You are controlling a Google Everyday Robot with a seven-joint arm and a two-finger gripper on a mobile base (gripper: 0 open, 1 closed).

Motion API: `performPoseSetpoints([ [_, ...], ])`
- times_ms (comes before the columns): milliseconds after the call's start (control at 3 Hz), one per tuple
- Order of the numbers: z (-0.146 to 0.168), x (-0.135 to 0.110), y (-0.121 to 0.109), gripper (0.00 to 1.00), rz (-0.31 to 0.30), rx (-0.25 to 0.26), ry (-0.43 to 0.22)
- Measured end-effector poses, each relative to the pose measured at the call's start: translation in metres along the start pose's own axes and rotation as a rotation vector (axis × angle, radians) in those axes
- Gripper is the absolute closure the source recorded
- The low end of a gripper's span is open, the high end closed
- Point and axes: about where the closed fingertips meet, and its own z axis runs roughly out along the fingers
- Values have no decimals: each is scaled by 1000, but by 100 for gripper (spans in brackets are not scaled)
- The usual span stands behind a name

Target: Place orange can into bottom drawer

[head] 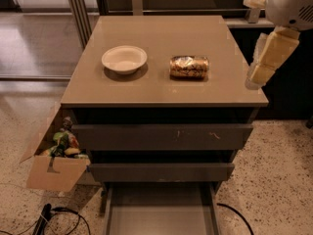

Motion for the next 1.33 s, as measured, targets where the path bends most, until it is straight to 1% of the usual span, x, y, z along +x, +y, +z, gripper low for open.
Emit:
performPoseSetpoints([
  [333,37,-3,-32,0,12,-58,-142],
  [667,48,-5,-42,0,21,-69,-181],
  [1000,48,-5,-42,0,20,-69,-181],
  [1333,62,-15,-48,0,-9,-71,-173],
])
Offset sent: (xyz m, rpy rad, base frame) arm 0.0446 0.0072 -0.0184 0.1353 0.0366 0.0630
